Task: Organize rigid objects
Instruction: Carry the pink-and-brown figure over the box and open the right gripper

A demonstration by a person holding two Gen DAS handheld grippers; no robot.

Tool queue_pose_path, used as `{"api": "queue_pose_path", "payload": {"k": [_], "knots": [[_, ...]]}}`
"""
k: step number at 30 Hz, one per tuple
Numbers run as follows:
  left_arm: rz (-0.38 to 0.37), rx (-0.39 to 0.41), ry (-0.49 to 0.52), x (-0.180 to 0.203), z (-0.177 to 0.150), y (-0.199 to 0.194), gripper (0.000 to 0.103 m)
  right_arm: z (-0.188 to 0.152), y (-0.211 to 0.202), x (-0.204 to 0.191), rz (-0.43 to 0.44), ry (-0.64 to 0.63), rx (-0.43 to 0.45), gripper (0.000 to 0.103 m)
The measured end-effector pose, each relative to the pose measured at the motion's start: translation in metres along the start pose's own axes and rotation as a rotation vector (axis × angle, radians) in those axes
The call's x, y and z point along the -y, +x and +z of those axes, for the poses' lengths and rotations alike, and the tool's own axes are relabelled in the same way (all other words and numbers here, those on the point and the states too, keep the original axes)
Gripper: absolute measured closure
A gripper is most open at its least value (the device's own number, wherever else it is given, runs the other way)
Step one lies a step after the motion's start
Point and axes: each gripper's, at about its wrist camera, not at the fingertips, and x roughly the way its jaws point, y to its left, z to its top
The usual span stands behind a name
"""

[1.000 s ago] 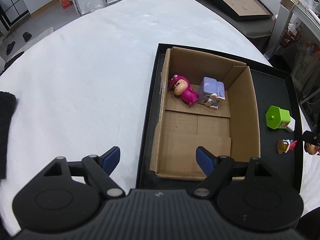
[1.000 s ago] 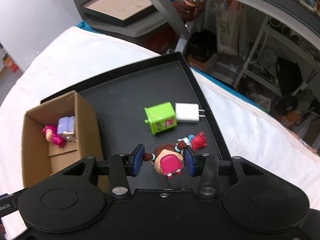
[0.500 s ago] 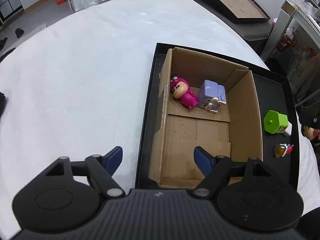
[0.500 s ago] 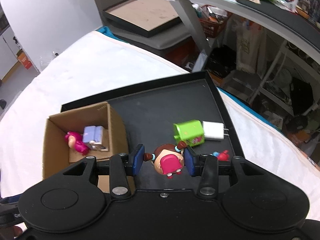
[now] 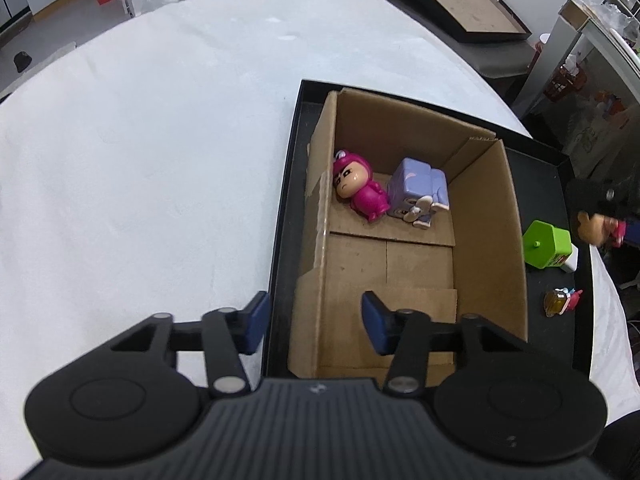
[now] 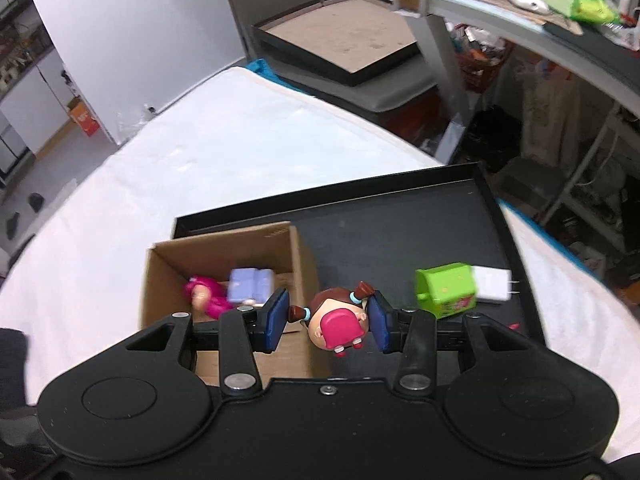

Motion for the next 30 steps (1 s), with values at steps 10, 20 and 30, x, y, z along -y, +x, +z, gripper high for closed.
{"api": "queue_pose_path", "payload": {"k": [10,20,30], "knots": [[-0.017,-0.011,0.004,-0.008,-0.005,0.011,0.092,0.001,0.015,-0.021,0.101,0.035,-0.055,0.061],[-0.043,-0.014,-0.006,-0.014,-0.004,0.011,0.092,-0.006,0.042,-0.057,0.145,0.008,-0.134,0.061],[-0.06,-0.022,-0.02,-0.02,-0.002,0.012,0.092,-0.017,0.064,-0.073,0.137,-0.015,-0.178,0.06]]}}
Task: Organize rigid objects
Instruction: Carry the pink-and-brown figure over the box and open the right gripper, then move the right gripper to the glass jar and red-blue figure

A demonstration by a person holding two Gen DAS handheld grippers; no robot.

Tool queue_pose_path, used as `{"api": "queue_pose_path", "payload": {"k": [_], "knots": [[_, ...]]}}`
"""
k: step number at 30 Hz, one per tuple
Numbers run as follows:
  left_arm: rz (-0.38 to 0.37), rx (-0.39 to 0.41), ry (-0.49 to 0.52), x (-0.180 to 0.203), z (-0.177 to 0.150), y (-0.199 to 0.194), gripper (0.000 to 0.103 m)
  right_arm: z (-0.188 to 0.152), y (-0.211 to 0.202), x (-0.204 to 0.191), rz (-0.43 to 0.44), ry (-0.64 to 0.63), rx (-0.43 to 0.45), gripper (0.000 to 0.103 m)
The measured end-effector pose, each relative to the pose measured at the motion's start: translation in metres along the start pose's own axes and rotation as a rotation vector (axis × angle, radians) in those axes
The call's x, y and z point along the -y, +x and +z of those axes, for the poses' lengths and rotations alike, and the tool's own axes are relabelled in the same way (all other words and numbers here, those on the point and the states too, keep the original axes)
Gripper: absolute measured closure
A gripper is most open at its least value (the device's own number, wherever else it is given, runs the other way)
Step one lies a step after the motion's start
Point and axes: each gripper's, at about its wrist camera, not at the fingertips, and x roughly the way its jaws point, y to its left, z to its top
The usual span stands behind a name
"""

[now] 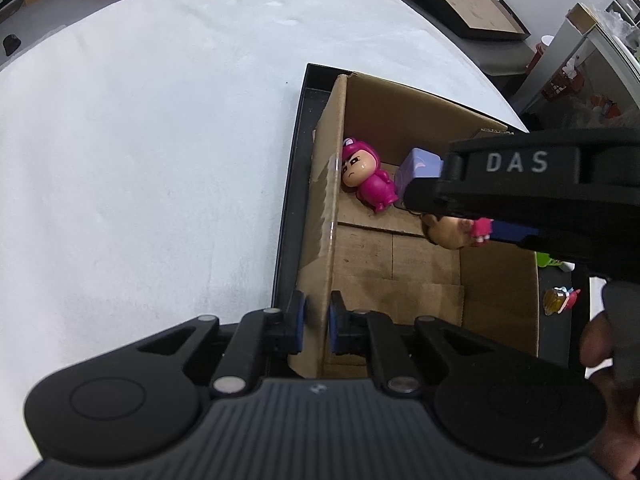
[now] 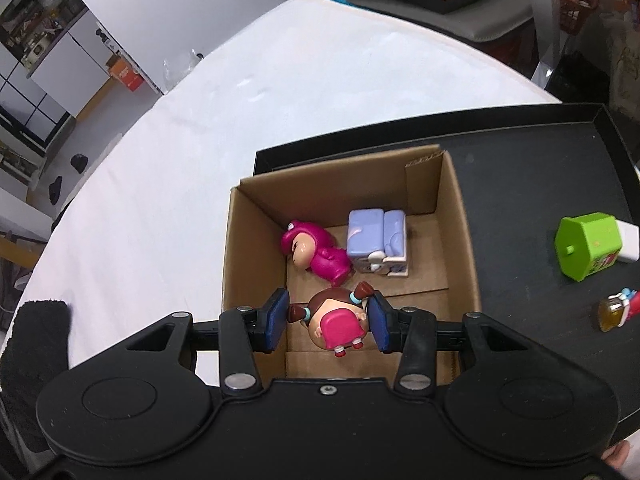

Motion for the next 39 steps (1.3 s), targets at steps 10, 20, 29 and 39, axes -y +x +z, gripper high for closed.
{"api": "queue_pose_path", "payload": {"k": [10,20,29,39], "knots": [[-0.001,-0.005,-0.004,0.001,0.001,0.0,0.091,-0.004,-0.002,-0.009,0.011,-0.048,0.009,0.054],[0.028,-0.011,-0.01,0.007,0.001,-0.005,0.091,-0.006,-0.02,0.009,-0.007,-0.029,0.046,0.05],[0.069,0.018,-0.013,0.014,0.0,-0.022,0.09,-0.012,-0.047,0.038,-0.019,-0.018,0.097,0.033],[0.124,0.028,-0.01,0.034,-0.001,-0.034,0.086,-0.018,-0.063,0.071,-0.054,0.012,0.112,0.029]]}}
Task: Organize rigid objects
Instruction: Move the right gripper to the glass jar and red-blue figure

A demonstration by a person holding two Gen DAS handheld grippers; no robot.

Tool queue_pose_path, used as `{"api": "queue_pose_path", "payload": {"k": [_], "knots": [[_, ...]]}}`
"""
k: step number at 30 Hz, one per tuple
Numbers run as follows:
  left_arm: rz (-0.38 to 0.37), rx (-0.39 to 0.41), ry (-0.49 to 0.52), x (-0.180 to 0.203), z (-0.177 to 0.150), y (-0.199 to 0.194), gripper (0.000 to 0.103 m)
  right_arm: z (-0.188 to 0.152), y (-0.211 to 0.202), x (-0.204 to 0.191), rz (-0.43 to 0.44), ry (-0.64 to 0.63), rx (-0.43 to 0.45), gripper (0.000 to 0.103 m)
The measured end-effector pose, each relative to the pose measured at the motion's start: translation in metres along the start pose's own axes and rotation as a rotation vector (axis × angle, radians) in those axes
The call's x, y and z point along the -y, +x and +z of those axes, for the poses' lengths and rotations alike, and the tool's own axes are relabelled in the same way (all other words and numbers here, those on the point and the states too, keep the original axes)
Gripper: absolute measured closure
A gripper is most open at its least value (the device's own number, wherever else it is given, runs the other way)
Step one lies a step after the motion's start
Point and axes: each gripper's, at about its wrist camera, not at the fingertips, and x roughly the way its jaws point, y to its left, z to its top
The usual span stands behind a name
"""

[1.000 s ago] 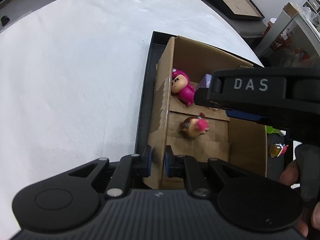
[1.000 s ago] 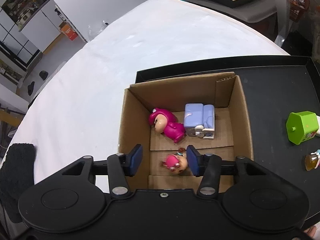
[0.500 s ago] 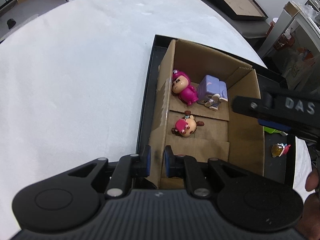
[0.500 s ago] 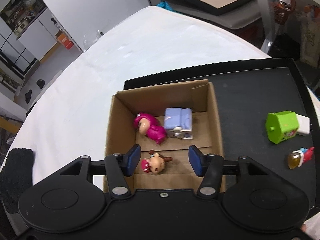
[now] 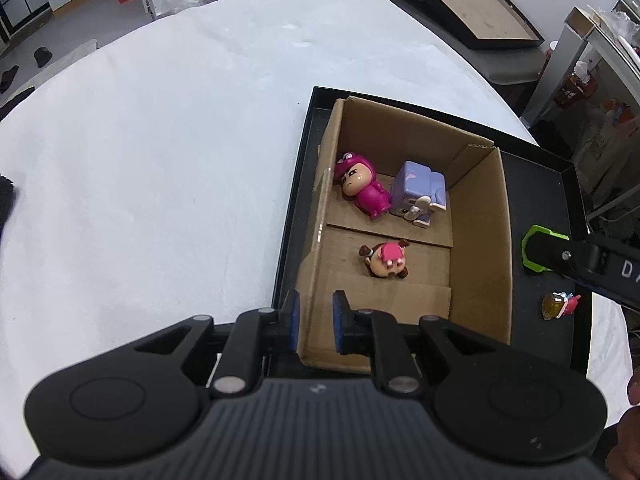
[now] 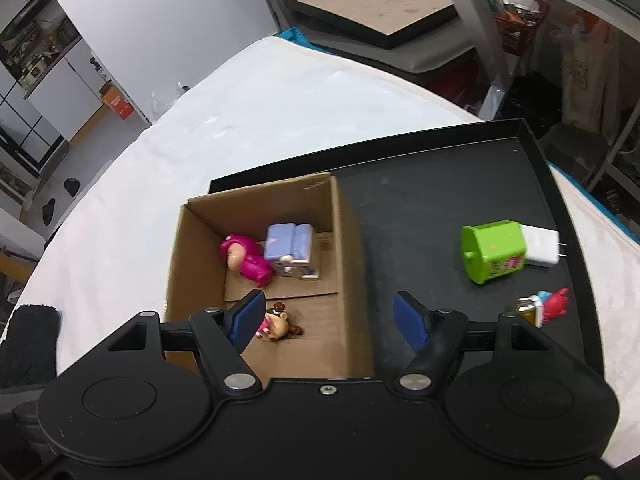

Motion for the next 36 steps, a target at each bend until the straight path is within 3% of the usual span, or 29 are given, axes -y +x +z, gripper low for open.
{"api": "queue_pose_path", "payload": {"k": [7,11,15,21,36], "knots": [[0.051,0.019,0.016,0.018,-0.001,-0.009,0.064,0.0,-0.011,0.027,-0.034,0.019,0.027,0.024],[0.054,0.025,0.035,0.029,-0.004,-0.012,0.054,-0.001,-0.012,0.04,-0.107,-0.01,0.036,0.023],[0.072,0.039,0.033,0.033,-0.007,-0.013,0.045,-0.004,-0.013,0.058,-0.1,-0.019,0.042,0.02],[0.102,0.037,0.024,0.036,-0.01,-0.012,0.04,-0.01,-0.01,0.083,-0.111,-0.029,0.046,0.013],[0.168,0.011,0.014,0.051,-0.013,-0.012,0.036,-0.024,0.013,0.13,-0.135,-0.025,0.027,0.01]]}}
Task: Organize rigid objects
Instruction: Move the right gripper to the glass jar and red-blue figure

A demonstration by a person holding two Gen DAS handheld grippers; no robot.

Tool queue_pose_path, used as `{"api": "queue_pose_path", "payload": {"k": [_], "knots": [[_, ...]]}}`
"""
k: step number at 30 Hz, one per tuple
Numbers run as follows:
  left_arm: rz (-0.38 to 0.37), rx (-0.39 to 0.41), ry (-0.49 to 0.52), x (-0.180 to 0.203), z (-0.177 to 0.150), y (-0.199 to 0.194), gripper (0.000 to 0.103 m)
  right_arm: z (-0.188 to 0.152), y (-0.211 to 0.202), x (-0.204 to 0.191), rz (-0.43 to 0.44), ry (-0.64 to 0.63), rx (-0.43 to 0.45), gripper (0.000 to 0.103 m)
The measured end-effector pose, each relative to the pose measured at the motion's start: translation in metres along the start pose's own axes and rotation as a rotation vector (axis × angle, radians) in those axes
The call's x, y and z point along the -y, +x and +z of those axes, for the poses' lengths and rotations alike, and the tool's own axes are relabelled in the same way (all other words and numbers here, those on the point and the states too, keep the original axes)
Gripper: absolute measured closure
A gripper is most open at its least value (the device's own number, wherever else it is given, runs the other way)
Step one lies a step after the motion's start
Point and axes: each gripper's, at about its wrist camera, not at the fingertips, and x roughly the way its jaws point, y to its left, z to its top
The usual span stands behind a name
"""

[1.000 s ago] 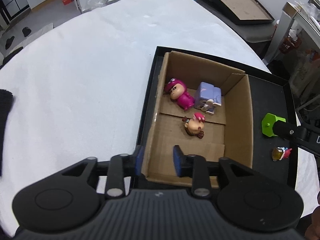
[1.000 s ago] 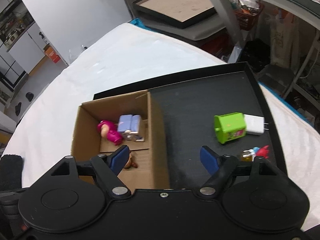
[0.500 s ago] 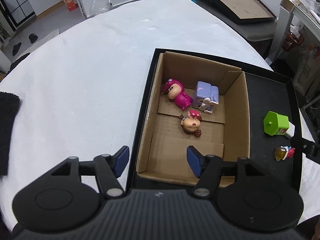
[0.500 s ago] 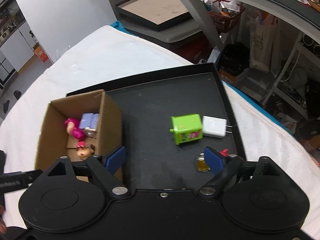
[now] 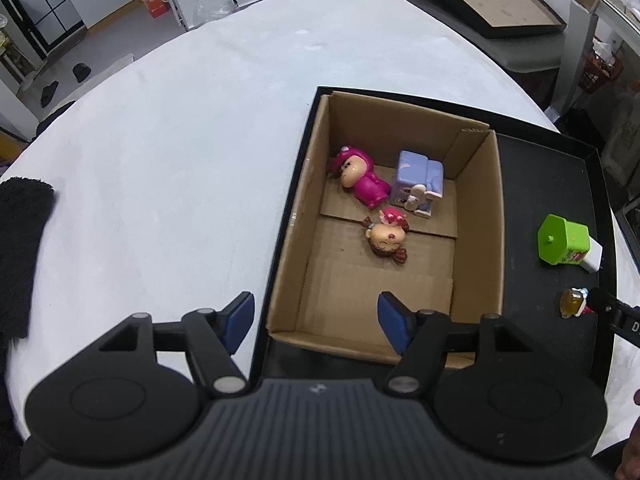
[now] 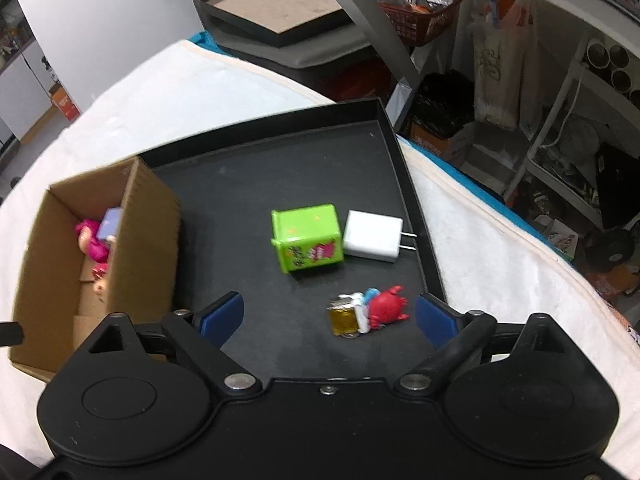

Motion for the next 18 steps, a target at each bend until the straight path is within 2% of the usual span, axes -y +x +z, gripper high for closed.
{"api": "queue_pose_path", "payload": {"k": [11,18], "knots": [[0.052,0.015,0.038,0.023,0.007,-0.005,0.036,-0.008,0.022,0.019,0.003,0.014,-0.038,0.01],[0.079,0.014,0.031,0.029,0.01,-0.007,0.036,-0.009,0.034,0.02,-0.007,-0.026,-0.045,0.016]]}}
